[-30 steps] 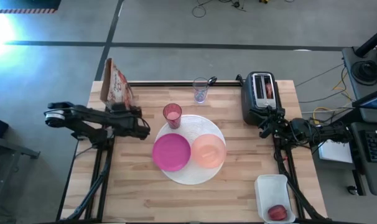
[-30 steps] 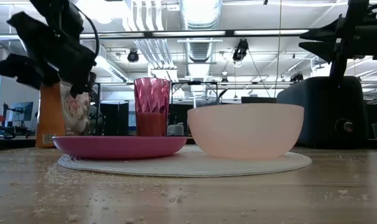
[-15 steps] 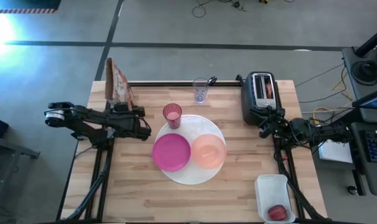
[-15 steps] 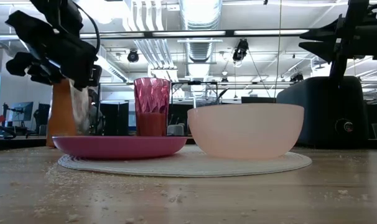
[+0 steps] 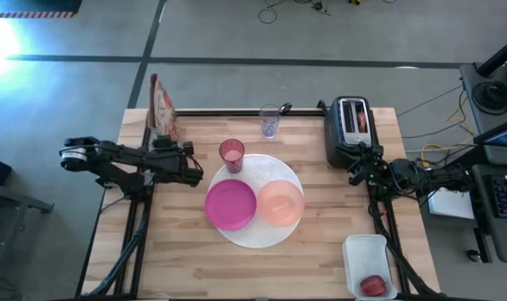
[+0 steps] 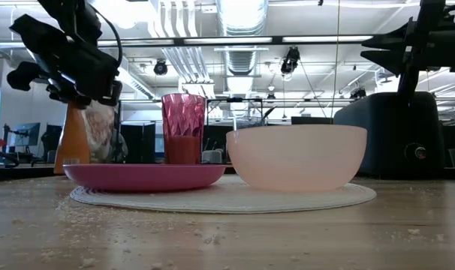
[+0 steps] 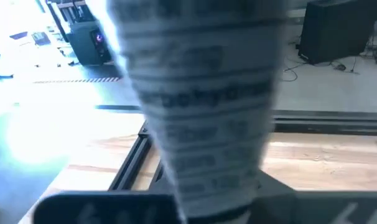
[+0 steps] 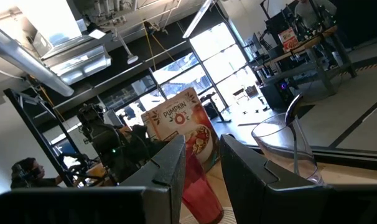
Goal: Arrange a breakfast setting
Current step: Pour the cereal into the orange bowl
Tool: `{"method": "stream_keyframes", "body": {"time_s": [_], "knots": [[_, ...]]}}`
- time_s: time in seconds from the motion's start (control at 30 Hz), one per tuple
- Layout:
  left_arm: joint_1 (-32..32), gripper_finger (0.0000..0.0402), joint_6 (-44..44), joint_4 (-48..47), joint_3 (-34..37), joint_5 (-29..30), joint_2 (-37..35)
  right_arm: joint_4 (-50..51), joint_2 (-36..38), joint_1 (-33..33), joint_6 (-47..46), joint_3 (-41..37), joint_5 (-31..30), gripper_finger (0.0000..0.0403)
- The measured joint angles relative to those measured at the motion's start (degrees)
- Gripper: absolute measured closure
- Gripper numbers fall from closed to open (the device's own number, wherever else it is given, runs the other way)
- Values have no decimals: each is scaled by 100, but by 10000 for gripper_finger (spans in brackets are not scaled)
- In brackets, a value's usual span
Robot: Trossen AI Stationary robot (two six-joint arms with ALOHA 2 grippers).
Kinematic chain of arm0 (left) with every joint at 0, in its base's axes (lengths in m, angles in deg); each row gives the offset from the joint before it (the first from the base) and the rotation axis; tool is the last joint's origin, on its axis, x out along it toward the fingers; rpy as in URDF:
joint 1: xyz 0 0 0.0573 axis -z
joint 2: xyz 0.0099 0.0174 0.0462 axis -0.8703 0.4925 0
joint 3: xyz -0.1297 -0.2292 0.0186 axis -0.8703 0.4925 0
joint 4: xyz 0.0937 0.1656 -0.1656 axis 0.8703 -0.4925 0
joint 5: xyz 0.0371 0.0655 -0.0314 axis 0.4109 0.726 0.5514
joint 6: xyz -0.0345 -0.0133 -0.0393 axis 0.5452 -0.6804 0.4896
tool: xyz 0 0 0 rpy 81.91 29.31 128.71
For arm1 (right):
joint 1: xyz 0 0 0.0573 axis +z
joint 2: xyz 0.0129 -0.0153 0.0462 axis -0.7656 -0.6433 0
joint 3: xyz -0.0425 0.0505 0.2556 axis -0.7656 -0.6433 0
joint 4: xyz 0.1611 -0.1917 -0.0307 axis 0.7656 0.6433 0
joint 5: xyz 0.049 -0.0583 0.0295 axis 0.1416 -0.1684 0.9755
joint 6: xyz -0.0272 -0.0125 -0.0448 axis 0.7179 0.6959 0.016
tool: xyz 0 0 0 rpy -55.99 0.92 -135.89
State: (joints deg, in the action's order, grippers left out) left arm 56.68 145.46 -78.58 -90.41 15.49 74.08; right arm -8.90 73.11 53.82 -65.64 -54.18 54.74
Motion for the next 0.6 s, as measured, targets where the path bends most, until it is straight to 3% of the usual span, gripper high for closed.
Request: {"method": "stream_keyframes", "body": {"time_s": [0.23,0.6], "knots": [[92,400,-182,-14,-141,-15,-10,1,0,-1,0,0,0,312],[611,401,-820,-962,-1320,300,-126,2,0,-1,1,-1,0,312]]}}
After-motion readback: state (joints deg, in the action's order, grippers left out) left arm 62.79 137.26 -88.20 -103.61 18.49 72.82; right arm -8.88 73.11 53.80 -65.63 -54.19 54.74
